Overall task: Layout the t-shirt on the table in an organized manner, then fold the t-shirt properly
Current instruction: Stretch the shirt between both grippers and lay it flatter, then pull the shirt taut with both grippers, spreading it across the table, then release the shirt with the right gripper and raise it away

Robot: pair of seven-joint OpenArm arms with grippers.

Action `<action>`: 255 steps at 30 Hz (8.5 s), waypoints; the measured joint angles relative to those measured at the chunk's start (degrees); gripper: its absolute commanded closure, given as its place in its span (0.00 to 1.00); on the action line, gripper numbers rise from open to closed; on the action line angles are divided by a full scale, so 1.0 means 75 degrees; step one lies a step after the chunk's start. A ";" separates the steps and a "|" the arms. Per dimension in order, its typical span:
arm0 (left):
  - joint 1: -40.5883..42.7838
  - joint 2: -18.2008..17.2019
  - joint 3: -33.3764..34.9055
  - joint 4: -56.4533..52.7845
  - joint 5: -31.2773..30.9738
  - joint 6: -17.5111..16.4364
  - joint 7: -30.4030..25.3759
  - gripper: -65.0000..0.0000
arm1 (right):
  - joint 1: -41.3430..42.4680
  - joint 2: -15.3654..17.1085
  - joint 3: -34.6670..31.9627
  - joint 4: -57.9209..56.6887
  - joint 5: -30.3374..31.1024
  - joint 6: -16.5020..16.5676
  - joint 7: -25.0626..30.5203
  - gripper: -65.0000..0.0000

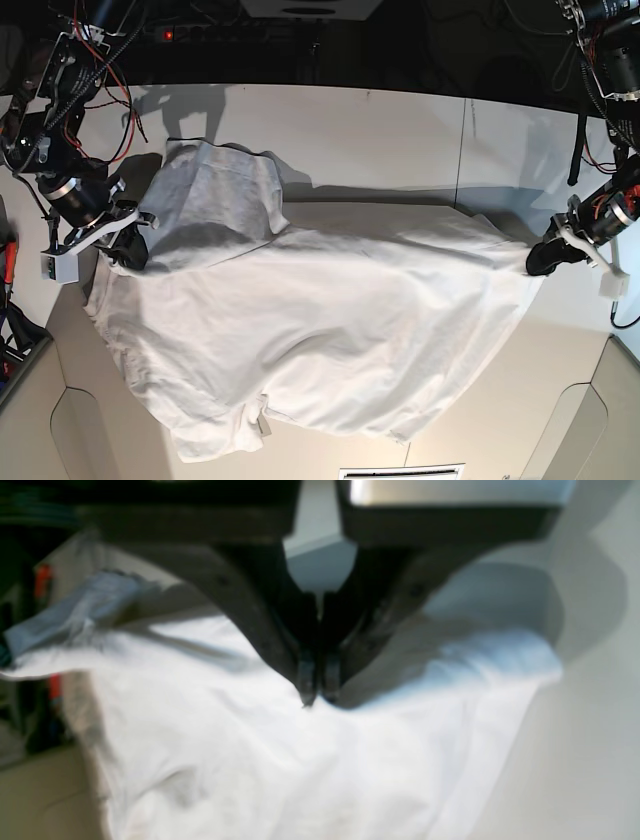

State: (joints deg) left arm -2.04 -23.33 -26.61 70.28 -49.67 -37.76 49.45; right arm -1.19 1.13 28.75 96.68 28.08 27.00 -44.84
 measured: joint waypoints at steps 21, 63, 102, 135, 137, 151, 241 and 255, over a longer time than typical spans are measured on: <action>-0.0600 -0.0044 0.1600 -0.0003 0.2623 0.1134 -0.1746 0.57 | 0.1629 0.0082 -0.0052 -0.2693 -0.1215 -0.1011 0.0833 1.00; 0.0699 0.0868 0.2063 0.1029 0.4368 0.0816 -0.2489 0.44 | 0.1617 0.0082 -0.0052 -0.2693 -0.1239 -0.1040 0.0833 1.00; 0.0382 -0.0635 0.2672 0.1037 0.4596 0.0935 -0.1818 1.00 | 0.1617 0.0038 -0.0073 -0.2693 -0.1553 -0.0976 0.0723 1.00; 0.0382 -0.0816 0.1955 0.1058 0.4677 0.1151 -0.1900 1.00 | 0.1789 0.0860 -0.0114 -0.5692 -0.2856 -0.1320 0.3095 1.00; 0.0402 -0.0851 0.1955 0.1058 0.4599 0.1326 -0.2011 1.00 | 0.1795 0.0863 -0.0114 -0.5692 -0.2868 -0.1320 0.3060 1.00; -0.0221 -0.0909 0.1923 0.1058 0.5680 0.2221 -0.2576 0.54 | 0.1798 0.0863 -0.0114 -0.5692 -0.2862 -0.1411 0.3086 1.00; -0.1472 0.0251 0.1894 -0.2938 0.3468 0.0577 -0.4538 1.00 | 0.1480 0.0903 -0.0067 -0.1708 -0.2034 -0.0769 0.0175 0.62; -0.1489 0.0251 0.1888 -0.2938 0.3445 0.0577 -0.4366 1.00 | -0.1562 0.0883 0.0058 0.0460 -0.0119 -0.0414 0.0064 0.62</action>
State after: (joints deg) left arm -13.21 -21.45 -12.45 48.25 -23.83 -33.43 16.71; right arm -12.91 7.75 29.19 100.14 27.18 23.90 -44.36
